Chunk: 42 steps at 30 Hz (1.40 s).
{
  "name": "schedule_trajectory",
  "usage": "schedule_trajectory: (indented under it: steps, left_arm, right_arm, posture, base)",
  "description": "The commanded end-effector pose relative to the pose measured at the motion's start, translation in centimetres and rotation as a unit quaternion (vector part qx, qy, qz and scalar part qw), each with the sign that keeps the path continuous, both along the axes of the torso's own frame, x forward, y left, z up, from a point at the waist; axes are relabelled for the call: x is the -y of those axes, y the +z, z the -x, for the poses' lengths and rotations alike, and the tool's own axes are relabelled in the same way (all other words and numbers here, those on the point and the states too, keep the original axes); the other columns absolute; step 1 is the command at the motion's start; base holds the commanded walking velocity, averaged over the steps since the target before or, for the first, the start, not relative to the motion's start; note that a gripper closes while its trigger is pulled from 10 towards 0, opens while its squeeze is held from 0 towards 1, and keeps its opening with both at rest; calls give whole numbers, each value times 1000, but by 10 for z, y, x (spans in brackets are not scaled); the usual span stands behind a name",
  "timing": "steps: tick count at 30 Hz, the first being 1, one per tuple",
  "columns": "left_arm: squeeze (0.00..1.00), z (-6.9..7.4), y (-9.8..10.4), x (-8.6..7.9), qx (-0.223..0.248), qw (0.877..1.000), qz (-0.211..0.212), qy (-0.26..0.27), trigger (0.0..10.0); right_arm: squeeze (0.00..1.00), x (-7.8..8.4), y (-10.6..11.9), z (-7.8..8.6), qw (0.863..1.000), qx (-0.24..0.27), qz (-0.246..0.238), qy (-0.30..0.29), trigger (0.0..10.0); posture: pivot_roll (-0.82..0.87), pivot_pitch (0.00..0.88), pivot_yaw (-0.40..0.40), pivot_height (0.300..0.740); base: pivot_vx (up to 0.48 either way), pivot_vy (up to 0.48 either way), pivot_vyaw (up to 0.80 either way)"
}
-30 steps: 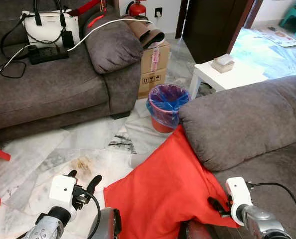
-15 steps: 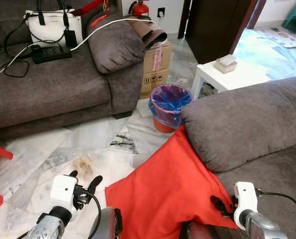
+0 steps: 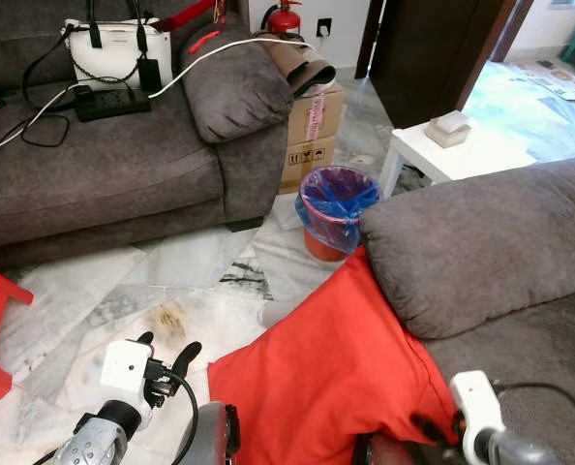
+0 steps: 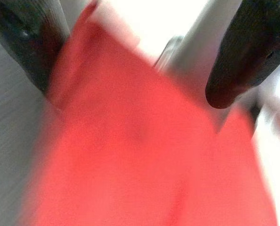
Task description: Move the pillow to the sofa from floor
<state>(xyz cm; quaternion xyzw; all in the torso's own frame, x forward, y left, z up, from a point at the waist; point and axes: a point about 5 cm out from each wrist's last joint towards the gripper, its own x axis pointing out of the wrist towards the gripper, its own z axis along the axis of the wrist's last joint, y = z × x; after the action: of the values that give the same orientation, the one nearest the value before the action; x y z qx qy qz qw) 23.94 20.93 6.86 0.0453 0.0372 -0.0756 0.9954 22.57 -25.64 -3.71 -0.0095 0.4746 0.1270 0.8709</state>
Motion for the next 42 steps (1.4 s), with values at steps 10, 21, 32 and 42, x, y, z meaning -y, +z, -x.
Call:
schedule_trajectory:
  steps: [10, 21, 32, 42]
  left_arm:
    - [0, 1, -8, 3, -17, 1000, 9, -3, 10000]
    - [0, 0, -8, 2, -12, 1000, 7, 1, 10000]
    - [0, 0, -8, 5, -9, 1000, 7, 1, 10000]
    - [0, 1, -9, 10, -11, 1000, 10, -2, 10000]
  right_arm:
    - [0, -12, -12, 13, 999, -20, -36, -26, 10000]
    - [0, -24, 8, -21, 974, 122, -127, -140, 10000]
    - [0, -30, 5, -19, 973, 137, -119, -141, 10000]
    - [0, -47, -4, -20, 948, 123, -119, -266, 10000]
  posture:
    - [153, 173, -17, 583]
    - [156, 172, -15, 583]
    - [152, 174, -17, 583]
    - [164, 178, -12, 583]
  base:
    - [0, 0, 0]
    - [0, 0, 0]
    - [0, 0, 0]
    - [0, 0, 0]
